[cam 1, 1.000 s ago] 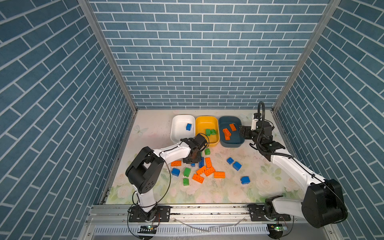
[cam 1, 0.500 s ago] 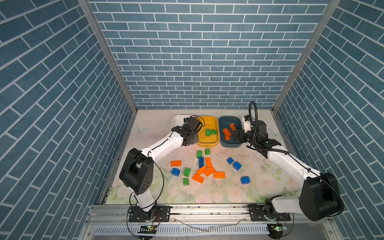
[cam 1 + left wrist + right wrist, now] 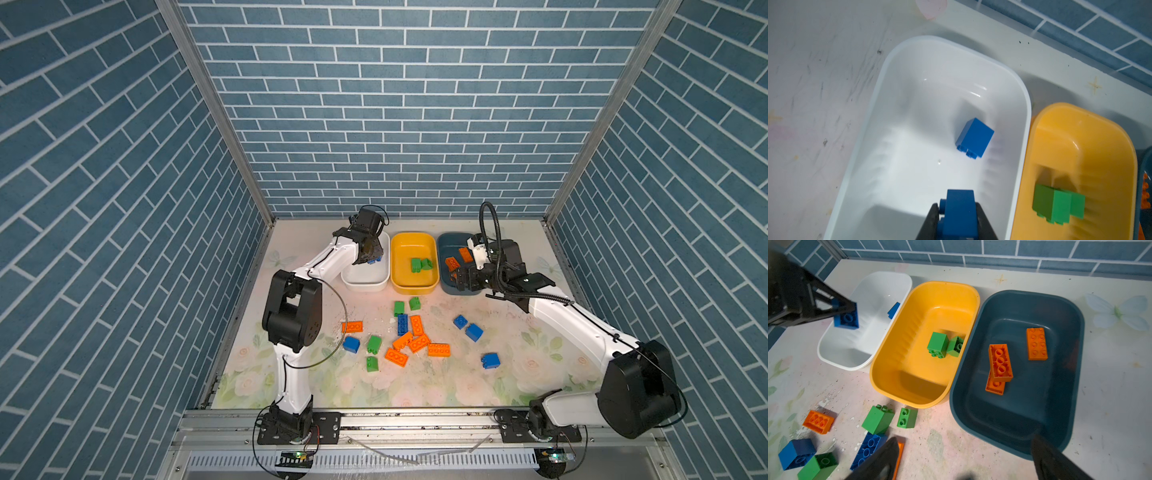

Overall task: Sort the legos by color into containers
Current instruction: 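Drop the blue brick into the white tub while the right moves to the pile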

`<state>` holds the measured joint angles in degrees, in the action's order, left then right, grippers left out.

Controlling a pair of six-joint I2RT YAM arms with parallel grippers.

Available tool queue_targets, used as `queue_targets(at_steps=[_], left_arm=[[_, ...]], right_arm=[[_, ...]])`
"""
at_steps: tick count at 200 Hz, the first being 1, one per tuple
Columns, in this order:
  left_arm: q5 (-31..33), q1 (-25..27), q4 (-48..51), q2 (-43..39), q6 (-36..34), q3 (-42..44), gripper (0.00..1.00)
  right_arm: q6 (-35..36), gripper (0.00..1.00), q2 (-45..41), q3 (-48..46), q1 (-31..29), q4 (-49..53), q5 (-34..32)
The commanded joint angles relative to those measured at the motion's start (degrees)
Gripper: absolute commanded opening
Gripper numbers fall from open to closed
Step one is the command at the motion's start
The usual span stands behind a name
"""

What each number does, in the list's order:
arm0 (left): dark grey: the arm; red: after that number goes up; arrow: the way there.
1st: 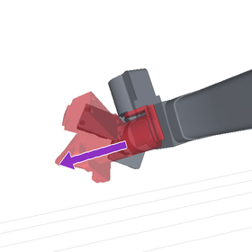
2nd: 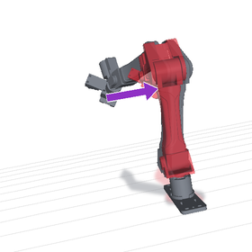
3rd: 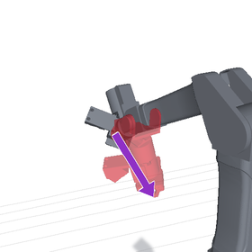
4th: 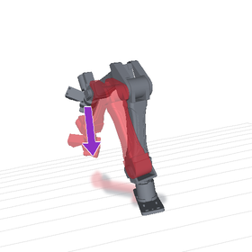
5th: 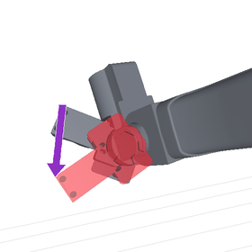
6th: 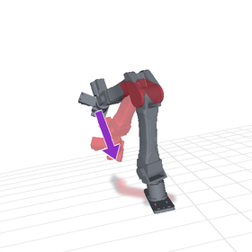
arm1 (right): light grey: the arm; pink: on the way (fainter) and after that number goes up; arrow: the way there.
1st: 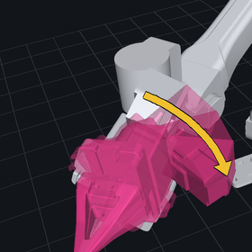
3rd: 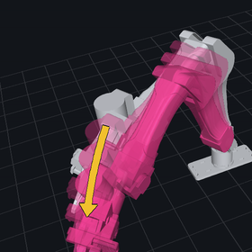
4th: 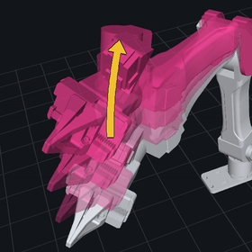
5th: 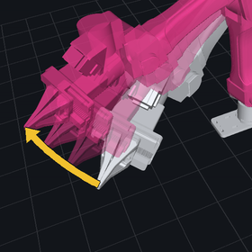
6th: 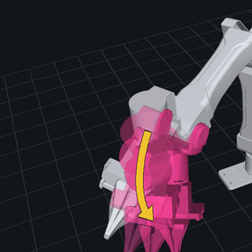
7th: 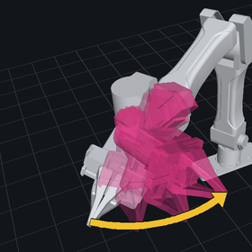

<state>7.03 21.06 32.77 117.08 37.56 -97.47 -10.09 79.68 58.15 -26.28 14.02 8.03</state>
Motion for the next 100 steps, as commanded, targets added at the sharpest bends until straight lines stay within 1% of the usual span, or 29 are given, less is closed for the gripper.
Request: queue_targets(at_steps=[1, 6, 17, 28, 33, 39, 45, 66, 80, 94, 100], left_arm=[[3.00, 0.03, 5.05, 4.18, -0.32, -6.60, 0.21], [3.71, -0.05, 5.96, 5.09, -0.27, -8.11, 0.23], [3.61, -0.14, 7.55, 7.02, -0.59, -11.14, 0.34], [2.96, -0.21, 8.26, 7.80, -0.82, -12.98, 0.48], [2.42, -0.14, 8.03, 7.77, -0.91, -13.17, 0.52], [1.84, -0.14, 7.43, 7.46, -1.15, -12.98, 0.53], [1.54, -0.13, 6.73, 6.91, -1.24, -12.43, 0.54], [0.24, -0.10, 3.64, 3.89, -1.41, -9.01, 0.71], [-0.97, -0.14, 0.32, 0.88, -1.41, -5.04, 0.86], [-1.91, -0.09, -2.65, -1.98, -1.39, -1.47, 0.99], [-1.90, -0.09, -3.29, -3.15, -1.36, -0.44, 0.99]], right_arm=[[2.79, 0.99, 2.15, 3.81, -2.09, 3.21, 1.85], [3.04, 0.99, 2.56, 4.02, -2.62, 3.52, 1.52], [3.54, 0.99, 3.27, 4.24, -3.46, 3.79, 1.12], [4.29, 0.99, 3.81, 4.18, -4.28, 3.76, 1.18], [4.72, 0.99, 3.91, 4.17, -4.60, 3.67, 1.35], [5.36, 0.99, 4.20, 3.93, -5.09, 3.51, 1.67], [6.09, 0.99, 4.39, 3.73, -5.58, 3.48, 2.08], [8.01, 0.99, 5.56, 3.34, -7.04, 3.51, 3.77], [9.10, 0.99, 6.37, 2.95, -8.30, 3.19, 4.35], [11.61, 0.98, 6.85, 1.81, -9.66, 2.42, 7.17], [13.29, 0.98, 7.06, 0.76, -10.37, 1.79, 8.40]])
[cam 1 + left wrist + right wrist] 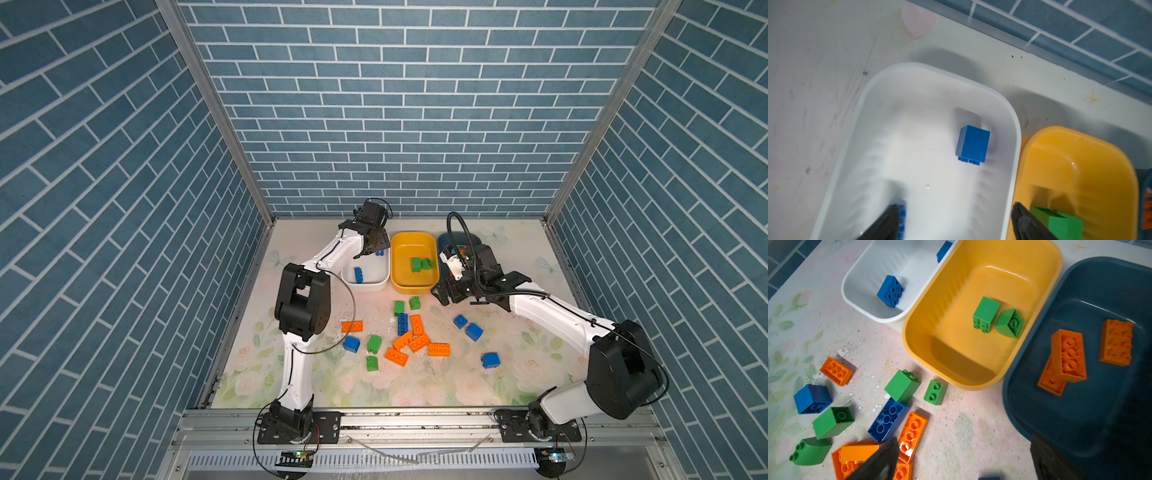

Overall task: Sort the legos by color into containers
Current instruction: 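Drop the blue brick into the white tub while the right moves to the pile, then grasp an orange brick with the right gripper while the left draws back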

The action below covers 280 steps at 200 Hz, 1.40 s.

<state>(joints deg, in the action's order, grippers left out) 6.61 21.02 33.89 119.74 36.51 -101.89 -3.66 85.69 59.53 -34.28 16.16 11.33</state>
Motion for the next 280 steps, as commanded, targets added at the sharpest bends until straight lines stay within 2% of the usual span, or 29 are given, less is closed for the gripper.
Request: queue_targets(at_steps=[1, 21, 73, 131, 155, 209, 230, 253, 280], left_arm=[[-1.50, -0.07, -4.51, -5.96, -0.30, 4.19, 0.99], [-1.95, -0.16, -6.49, -9.36, -0.09, 7.69, 0.99], [-2.69, -0.21, -9.36, -18.74, 4.38, 18.94, 0.99], [-3.02, -0.19, -8.14, -28.60, 6.10, 28.17, 0.99], [-3.21, -0.32, -9.98, -33.29, 7.18, 34.18, 0.99], [2.09, -1.30, -6.97, -41.92, 11.19, 42.21, 0.99], [2.24, -2.06, -7.26, -44.39, 12.28, 44.99, 0.99], [2.19, -2.80, -7.13, -45.60, 12.79, 46.46, 0.99], [2.28, -3.08, -6.57, -45.72, 13.24, 46.86, 0.99]], right_arm=[[6.87, 0.98, 1.05, -0.61, -2.37, -0.35, 5.10], [12.67, 0.95, 2.20, -1.97, -3.49, 1.59, 9.38], [25.40, 0.93, 2.72, -3.72, -6.74, 10.50, 13.66], [34.21, 0.92, 4.12, -6.06, -11.49, 17.80, 5.96], [37.36, 0.90, 5.46, -6.77, -14.54, 19.62, 0.83], [41.19, 0.85, 8.59, -6.71, -17.80, 20.04, -3.98], [41.71, 0.75, 10.51, -5.84, -19.19, 19.96, -5.66], [43.22, 0.71, 11.75, -5.73, -20.65, 19.83, -5.97], [45.02, 0.57, 13.04, -5.92, -22.11, 19.13, -11.34]])
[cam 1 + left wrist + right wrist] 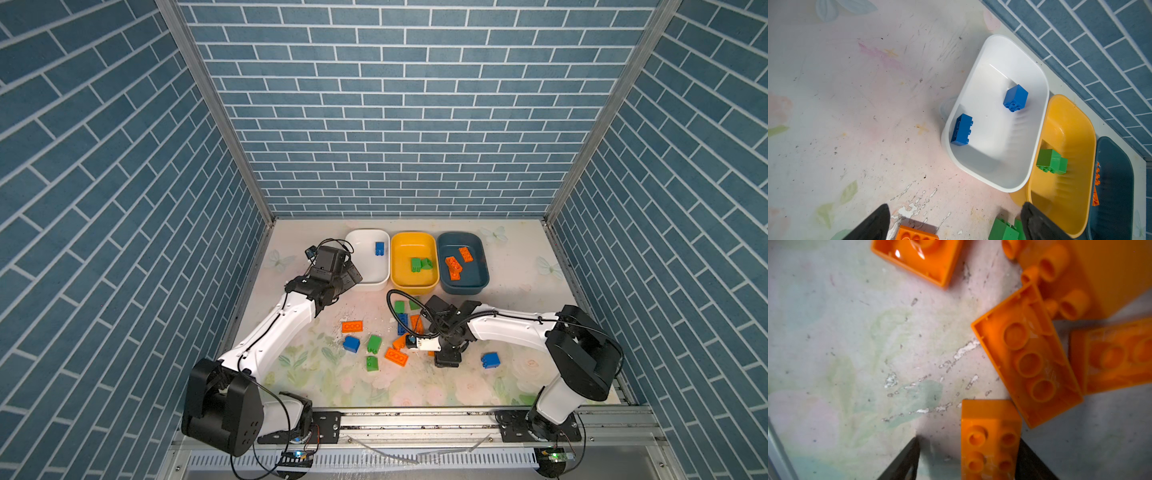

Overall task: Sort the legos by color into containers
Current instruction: 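Grasp an orange brick with the right gripper while the left draws back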

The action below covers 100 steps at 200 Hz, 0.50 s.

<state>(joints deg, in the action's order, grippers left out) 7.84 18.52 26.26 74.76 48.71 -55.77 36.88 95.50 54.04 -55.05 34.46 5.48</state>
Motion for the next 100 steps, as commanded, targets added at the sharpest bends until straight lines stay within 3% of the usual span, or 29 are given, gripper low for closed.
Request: queue_targets(at_steps=[1, 52, 100], left_arm=[[1.05, -0.59, 1.07, -0.70, 1.09, 0.79, 0.99], [-0.21, -0.59, -0.31, 0.79, 1.88, 1.48, 0.99], [-1.38, -0.61, -1.21, 2.21, 1.91, 1.21, 0.99]], right_arm=[[4.54, 0.57, 3.26, -0.47, -1.41, 0.76, -5.66], [5.47, 0.31, 0.81, -1.87, -1.94, -2.35, -8.21], [7.26, 0.20, -4.47, -4.19, -1.99, -6.35, -10.33]])
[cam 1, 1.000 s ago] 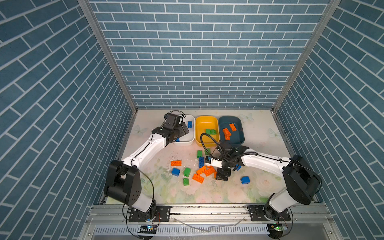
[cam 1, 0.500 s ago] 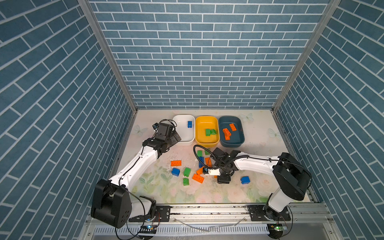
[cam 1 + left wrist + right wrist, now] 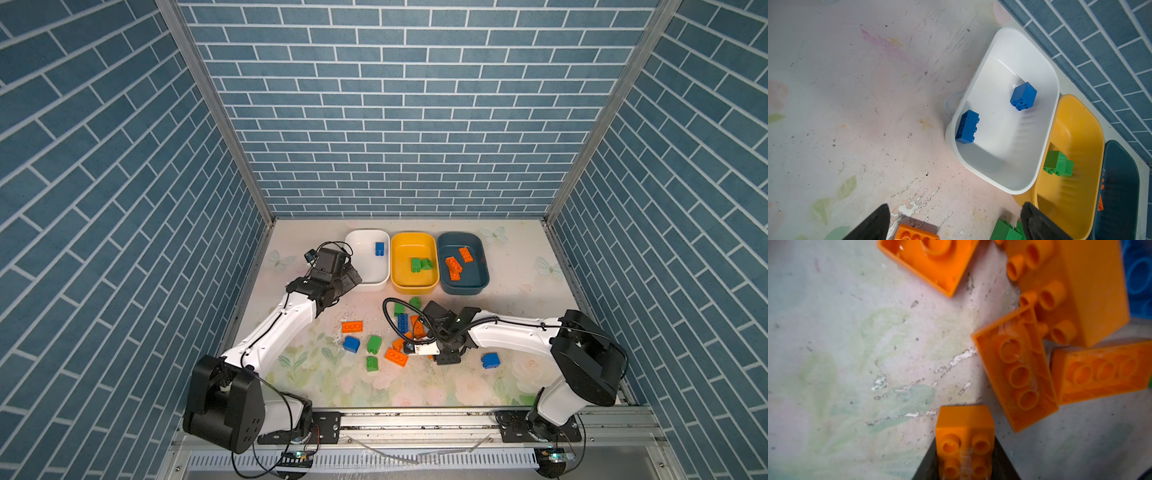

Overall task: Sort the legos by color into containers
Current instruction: 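Grasp an orange brick with the right gripper while the left draws back, then release the orange brick into the teal tub while the left moves to the pile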

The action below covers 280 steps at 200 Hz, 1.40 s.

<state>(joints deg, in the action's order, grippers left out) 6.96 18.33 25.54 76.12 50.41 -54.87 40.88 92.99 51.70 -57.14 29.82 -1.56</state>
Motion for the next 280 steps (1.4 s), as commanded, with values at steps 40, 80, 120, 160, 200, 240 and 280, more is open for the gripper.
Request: queue_targets(at_steps=[40, 80, 120, 160, 200, 240, 280], left_arm=[[-1.42, -0.41, -0.75, 1.52, 0.28, -0.23, 0.99], [-2.41, -0.40, -1.26, 2.38, 0.47, -0.59, 0.99], [-3.79, -0.40, -1.99, 3.51, 0.33, -1.07, 0.99], [-4.13, -0.40, -2.07, 3.94, 0.08, -1.09, 0.99], [-4.15, -0.40, -1.33, 3.89, -0.76, -1.20, 0.99], [-4.97, -0.40, -0.50, 3.95, -1.57, -1.29, 0.99], [-6.25, -0.40, 0.74, 4.48, -2.78, -1.99, 0.99]], right_arm=[[4.49, 0.13, -6.41, -3.23, 1.07, -4.89, -5.24], [2.57, 0.10, -12.74, -3.89, 5.26, -11.86, -4.34], [0.77, 0.09, -15.91, -3.81, 11.62, -21.91, -1.68], [-6.07, 0.07, -14.63, -2.34, 18.78, -34.25, -0.15], [-19.24, 0.06, -9.42, 4.51, 27.09, -33.72, 3.66], [-31.00, 0.07, -1.50, 12.02, 33.88, -29.75, 2.74], [-38.33, 0.14, 5.07, 19.38, 36.75, -24.84, 0.39]])
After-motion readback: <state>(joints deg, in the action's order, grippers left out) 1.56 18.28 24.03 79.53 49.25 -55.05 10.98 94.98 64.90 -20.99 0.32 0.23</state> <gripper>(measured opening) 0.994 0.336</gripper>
